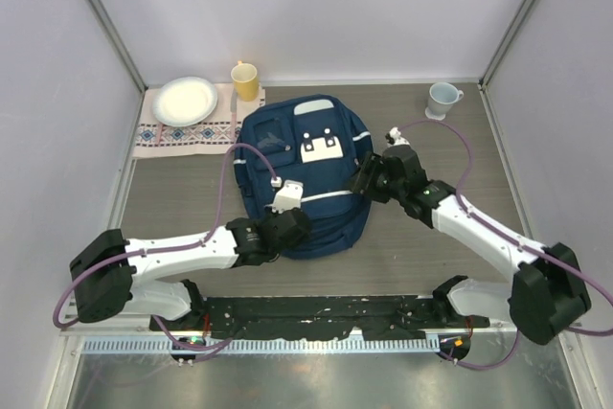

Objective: Pack the student bag
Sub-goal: Unzip the student bag at the center of the board.

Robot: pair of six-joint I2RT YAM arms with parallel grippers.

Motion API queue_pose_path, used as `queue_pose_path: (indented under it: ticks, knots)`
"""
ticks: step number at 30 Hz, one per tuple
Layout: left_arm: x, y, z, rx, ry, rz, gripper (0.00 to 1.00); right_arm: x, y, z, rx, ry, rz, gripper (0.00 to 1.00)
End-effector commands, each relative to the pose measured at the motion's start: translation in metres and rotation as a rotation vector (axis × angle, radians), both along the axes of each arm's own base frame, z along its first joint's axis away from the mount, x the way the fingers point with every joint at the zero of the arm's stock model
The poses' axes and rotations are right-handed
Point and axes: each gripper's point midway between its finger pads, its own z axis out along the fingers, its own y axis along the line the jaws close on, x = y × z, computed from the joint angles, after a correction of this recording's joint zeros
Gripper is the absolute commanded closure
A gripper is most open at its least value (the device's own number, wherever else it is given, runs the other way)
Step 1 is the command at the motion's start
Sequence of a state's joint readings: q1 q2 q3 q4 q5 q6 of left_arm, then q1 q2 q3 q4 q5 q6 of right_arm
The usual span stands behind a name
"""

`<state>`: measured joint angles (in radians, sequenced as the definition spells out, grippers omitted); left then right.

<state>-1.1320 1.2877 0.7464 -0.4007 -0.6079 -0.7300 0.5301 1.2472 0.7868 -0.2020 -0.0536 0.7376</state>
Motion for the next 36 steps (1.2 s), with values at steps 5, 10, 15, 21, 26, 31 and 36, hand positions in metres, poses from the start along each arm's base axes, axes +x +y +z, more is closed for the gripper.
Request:
queue_pose_path:
  ticks: [5,10,15,21,26,31,36]
  knots:
    - [0.007,-0.064,0.036,-0.195,-0.030,-0.148,1.00,-0.041,-0.011,0.027,0.180,-0.011,-0.051,0.41]
    - [0.011,-0.085,0.046,-0.219,-0.043,-0.203,1.00,-0.068,0.011,0.019,0.258,0.070,0.009,0.40]
    - [0.014,-0.099,0.057,-0.244,-0.055,-0.237,1.00,-0.071,0.030,0.012,0.336,0.115,0.005,0.40]
    - [0.012,-0.104,0.061,-0.273,-0.049,-0.246,1.00,-0.057,0.034,0.002,0.347,0.125,-0.069,0.40]
    - [0.005,-0.107,0.063,-0.292,-0.046,-0.285,1.00,-0.043,0.035,-0.002,0.360,0.102,-0.124,0.40]
    - [0.000,-0.106,0.063,-0.302,-0.053,-0.316,1.00,-0.032,0.035,-0.012,0.384,0.110,-0.191,0.50]
    - [-0.001,-0.089,0.054,-0.276,-0.050,-0.275,1.00,-0.028,0.029,-0.012,0.383,0.083,-0.225,0.92]
